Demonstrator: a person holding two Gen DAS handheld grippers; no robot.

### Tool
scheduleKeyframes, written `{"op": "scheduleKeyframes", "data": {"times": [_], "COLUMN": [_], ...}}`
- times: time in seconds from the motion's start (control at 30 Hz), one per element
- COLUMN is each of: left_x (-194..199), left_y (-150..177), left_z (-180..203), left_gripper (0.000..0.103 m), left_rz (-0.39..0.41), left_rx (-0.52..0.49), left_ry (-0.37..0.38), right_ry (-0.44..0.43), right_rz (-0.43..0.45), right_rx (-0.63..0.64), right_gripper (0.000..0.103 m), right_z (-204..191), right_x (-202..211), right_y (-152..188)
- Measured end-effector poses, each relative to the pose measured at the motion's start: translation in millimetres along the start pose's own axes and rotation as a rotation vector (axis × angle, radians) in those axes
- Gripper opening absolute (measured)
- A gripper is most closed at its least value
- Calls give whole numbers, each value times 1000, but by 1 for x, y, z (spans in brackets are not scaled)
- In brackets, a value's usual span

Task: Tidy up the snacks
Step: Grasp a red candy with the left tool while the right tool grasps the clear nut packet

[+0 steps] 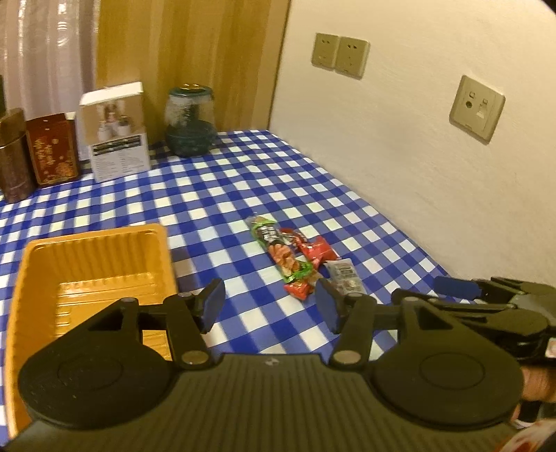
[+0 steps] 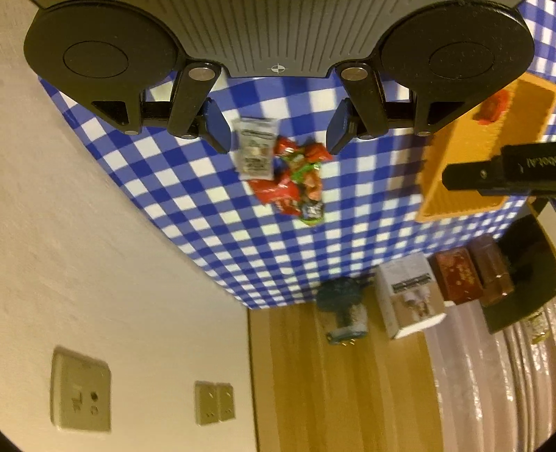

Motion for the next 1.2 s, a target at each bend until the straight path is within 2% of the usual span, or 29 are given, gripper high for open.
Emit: {"op": "scheduleKeyframes", "data": {"times": [0.33, 0.43, 0.57, 0.6, 0.67, 0.77, 1.03, 1.2], "left_x": [-64, -77, -95, -98, -103, -111, -122, -123], "left_y": [20, 21, 24, 25, 27, 31, 37, 40], "left_z": [28, 32, 23, 22, 20, 14, 11, 12], "left_gripper": [54, 54, 54, 54, 54, 54, 54, 54], "left_rz": [-59, -54, -79, -84, -90, -112, -134, -145], "left_rx": [-29, -90, -61, -67, -79, -74, -83, -80], "left_ry": [56, 39, 18, 8, 1, -11, -6, 19], "right_ry": [-13, -19, -28, -25, -27, -3, 2, -2], "right_rz": [-7, -30, -53, -66, -90, -114, -177, -184], "right_rx": [-41, -81, -115, -117, -120, -71, -92, -93], "right_gripper": [61, 61, 60, 60, 49, 44, 43, 40], "right_z": [31, 37, 36, 36, 37, 35, 36, 35], "right_x": [-35, -46, -67, -74, -85, -99, -122, -121], "right_y": [16, 18, 13, 14, 16, 18, 28, 29]}}
Point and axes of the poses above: each gripper's, at about its wrist camera, not at the fingertips, and x roughly against the way its jaws point, z to its right, y to its underside, the point moved 7 cm from there along -x, roughly the way its jaws point, and after that the axes turned 11 degrees about z, right-handed, at the moved point
